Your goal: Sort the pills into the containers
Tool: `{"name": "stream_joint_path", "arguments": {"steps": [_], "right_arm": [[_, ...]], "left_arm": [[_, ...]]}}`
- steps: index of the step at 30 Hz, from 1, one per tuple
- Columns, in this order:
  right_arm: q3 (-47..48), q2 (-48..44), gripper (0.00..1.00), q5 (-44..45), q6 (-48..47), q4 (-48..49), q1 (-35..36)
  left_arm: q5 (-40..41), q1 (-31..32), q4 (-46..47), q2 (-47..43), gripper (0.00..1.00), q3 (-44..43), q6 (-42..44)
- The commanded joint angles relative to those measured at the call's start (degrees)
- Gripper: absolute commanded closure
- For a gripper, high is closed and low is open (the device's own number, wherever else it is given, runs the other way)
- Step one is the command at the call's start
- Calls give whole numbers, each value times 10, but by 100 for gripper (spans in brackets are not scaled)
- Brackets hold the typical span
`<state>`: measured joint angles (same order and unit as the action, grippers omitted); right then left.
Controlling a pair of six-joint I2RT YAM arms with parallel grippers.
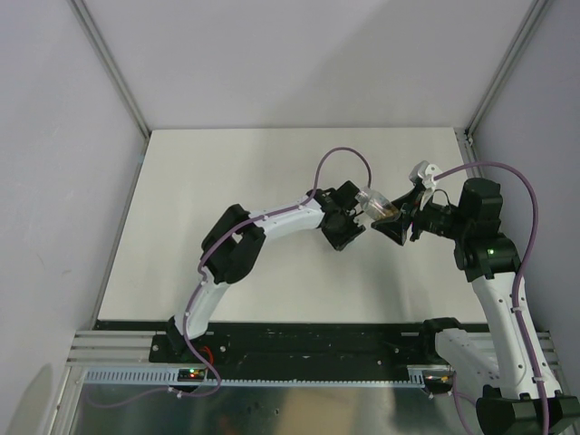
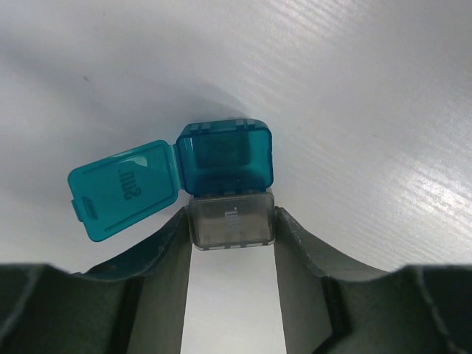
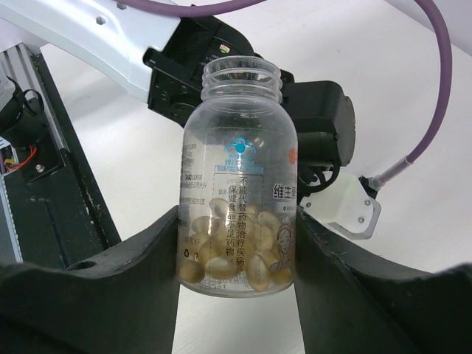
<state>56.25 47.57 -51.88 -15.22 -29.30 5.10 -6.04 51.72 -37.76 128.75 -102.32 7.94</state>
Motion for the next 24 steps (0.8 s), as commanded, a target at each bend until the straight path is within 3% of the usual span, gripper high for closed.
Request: {"name": "stream_joint_path", "arguments": {"steps": [1,10,24], "right_arm": [[1,-2,100,-13,-1,15,-3],[0,16,100,-18,-8,12,-4],[-9,33,100,-16,-29,3,0]], "left_arm": [[16,-8,11,-56,70,28,-14],[28,-20,32,-114,82,123,-25],[26,-50,105,-217,84,290,-55]]}}
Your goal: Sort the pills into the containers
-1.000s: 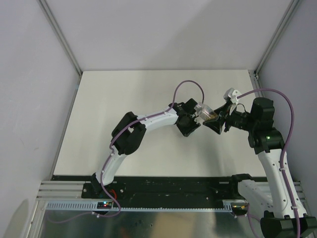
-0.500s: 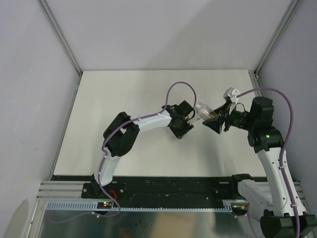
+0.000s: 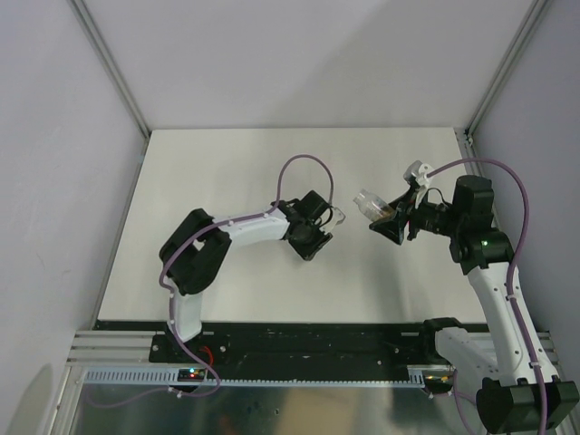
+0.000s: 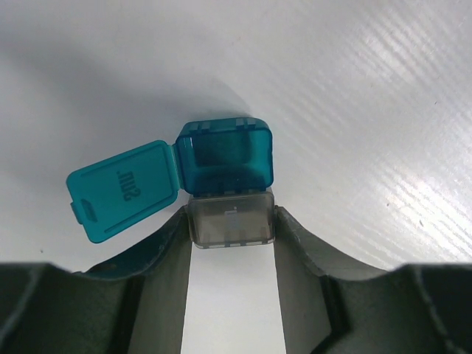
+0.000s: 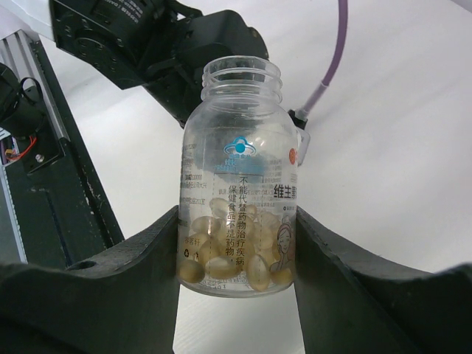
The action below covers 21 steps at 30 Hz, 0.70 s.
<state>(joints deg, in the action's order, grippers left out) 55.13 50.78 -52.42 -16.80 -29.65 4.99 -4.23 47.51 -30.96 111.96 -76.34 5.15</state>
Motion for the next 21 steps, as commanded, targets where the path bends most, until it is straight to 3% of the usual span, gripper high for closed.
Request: {"name": "stream_joint_path", "arguments": {"steps": [1,8,14,21], "right_arm": [[2,2,100,-9,-15,5,1],[0,9,100,-2,-18,6,8],[-1,12,100,2,-23,2,12],[-2,16,100,6,-27,-2,15]], "left_arm": [[7,-9,41,-54,84,37,-30],[5,-10,52,-67,77,58,-43],[4,-10,54,-70,59,62,-47],[11,-10,55,-77,55,67,-47]]}}
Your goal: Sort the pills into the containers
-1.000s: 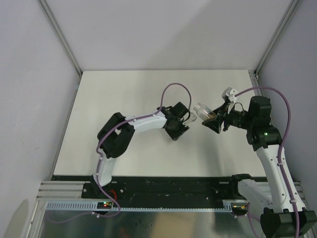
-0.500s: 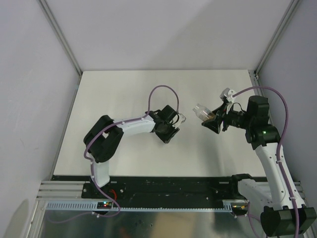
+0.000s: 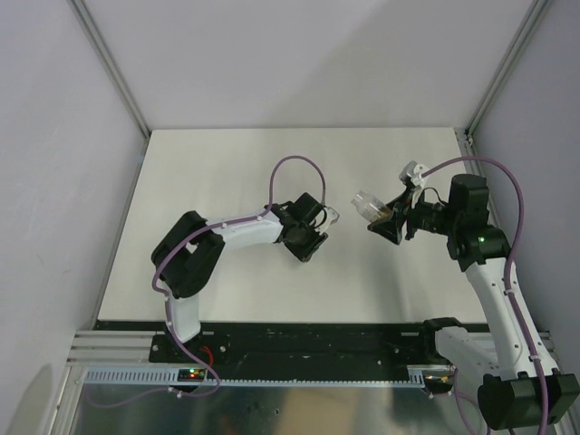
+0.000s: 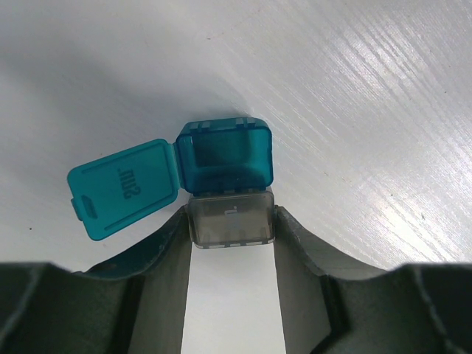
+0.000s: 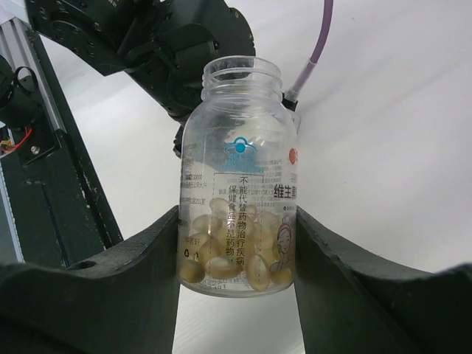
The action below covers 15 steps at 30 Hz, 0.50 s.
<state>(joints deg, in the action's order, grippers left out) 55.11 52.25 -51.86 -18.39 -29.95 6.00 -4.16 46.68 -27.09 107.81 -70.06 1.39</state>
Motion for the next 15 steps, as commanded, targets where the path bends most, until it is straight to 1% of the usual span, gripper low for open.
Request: {"name": "stream_joint_path", "arguments": {"steps": [1,15], "right_arm": [[-1,2,100,1,-11,1,5],[-3,7,100,6,-14,0,10]], "left_arm": [[10,-2,16,-35,54,5,-9],[5,-2,16,-52,32,9,-9]]}}
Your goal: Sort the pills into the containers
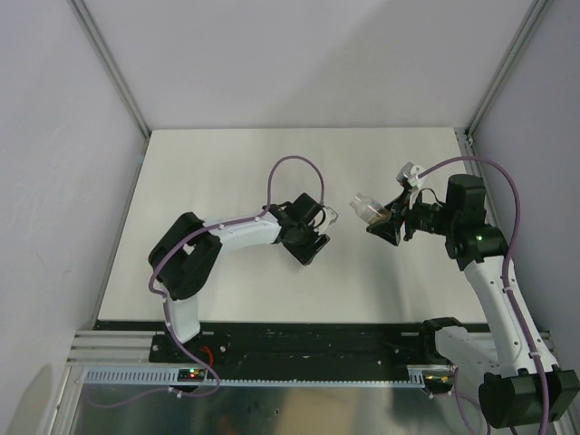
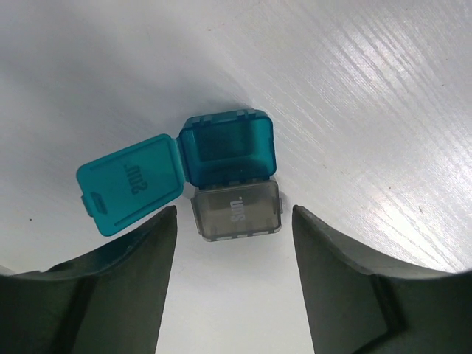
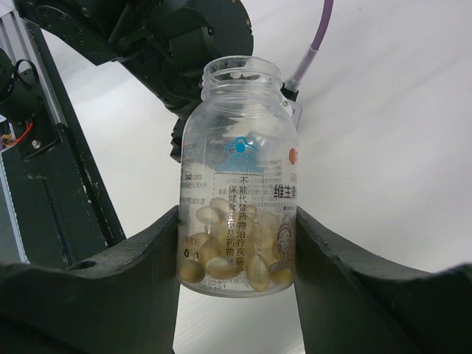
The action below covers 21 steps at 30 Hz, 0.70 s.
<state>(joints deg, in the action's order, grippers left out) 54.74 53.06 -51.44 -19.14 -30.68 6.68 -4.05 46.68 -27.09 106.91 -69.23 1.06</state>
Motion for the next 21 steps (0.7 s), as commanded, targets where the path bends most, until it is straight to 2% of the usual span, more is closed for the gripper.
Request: {"name": "stream_joint_path", "arguments": {"steps": [1,5,8,21], "right_arm": [[0,-1,100,2,-7,8,3],[0,2,100,9,-11,6,4],[0,5,100,16,-15,1,5],[0,47,100,62,-49,-5,47]], "left_arm": [[4,-2,16,-47,30,2,-6],[1,-2,17,-67,20,8,-1],[1,-5,17,-87,16,15,11],[-55,-84,15,-227,12,57,63]]}}
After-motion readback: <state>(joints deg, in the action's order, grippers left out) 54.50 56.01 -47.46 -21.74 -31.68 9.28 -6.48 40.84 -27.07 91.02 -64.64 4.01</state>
